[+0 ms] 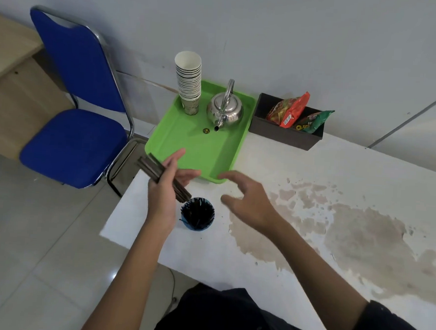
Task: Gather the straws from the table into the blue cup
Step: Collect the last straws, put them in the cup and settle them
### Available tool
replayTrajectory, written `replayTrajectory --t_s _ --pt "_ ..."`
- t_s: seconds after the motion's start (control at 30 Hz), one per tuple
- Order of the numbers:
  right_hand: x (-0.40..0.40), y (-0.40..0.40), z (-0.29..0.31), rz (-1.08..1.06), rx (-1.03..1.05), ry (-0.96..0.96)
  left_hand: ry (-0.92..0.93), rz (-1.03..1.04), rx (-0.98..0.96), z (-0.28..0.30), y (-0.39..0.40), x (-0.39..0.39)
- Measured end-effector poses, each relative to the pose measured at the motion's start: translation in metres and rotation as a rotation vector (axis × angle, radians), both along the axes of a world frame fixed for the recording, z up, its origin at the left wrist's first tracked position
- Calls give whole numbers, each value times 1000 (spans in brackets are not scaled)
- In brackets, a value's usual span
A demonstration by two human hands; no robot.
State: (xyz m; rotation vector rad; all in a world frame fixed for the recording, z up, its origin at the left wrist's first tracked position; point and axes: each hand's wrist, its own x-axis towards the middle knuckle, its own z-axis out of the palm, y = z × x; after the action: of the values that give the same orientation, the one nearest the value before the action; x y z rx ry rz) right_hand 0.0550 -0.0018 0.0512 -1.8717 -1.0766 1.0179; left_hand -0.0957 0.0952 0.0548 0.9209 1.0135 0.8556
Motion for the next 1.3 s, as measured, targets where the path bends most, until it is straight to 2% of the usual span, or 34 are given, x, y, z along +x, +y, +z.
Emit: replayTrajectory --t_s 0.17,0.33,0.6,0.8,1.03,1.13,1.3 --pt "-34 -19 -37 146 -13 -129 48 48 -40 -31 -13 -16" --pt "-47 -29 -56 201 -29 -225 17 138 -78 -39 -26 -10" --pt "-47 -27 -57 185 -8 -173 -84 253 -183 -37 -34 0" --pt "-49 -25 -67 145 16 -151 -46 276 -60 -43 -43 5" --pt "-48 -27 -76 113 66 -138 -88 254 88 -70 -56 8" --pt "-48 -27 -77 87 108 -111 -85 287 96 -78 -58 9" --pt "-47 -26 -71 45 125 -68 73 196 174 -89 -58 6"
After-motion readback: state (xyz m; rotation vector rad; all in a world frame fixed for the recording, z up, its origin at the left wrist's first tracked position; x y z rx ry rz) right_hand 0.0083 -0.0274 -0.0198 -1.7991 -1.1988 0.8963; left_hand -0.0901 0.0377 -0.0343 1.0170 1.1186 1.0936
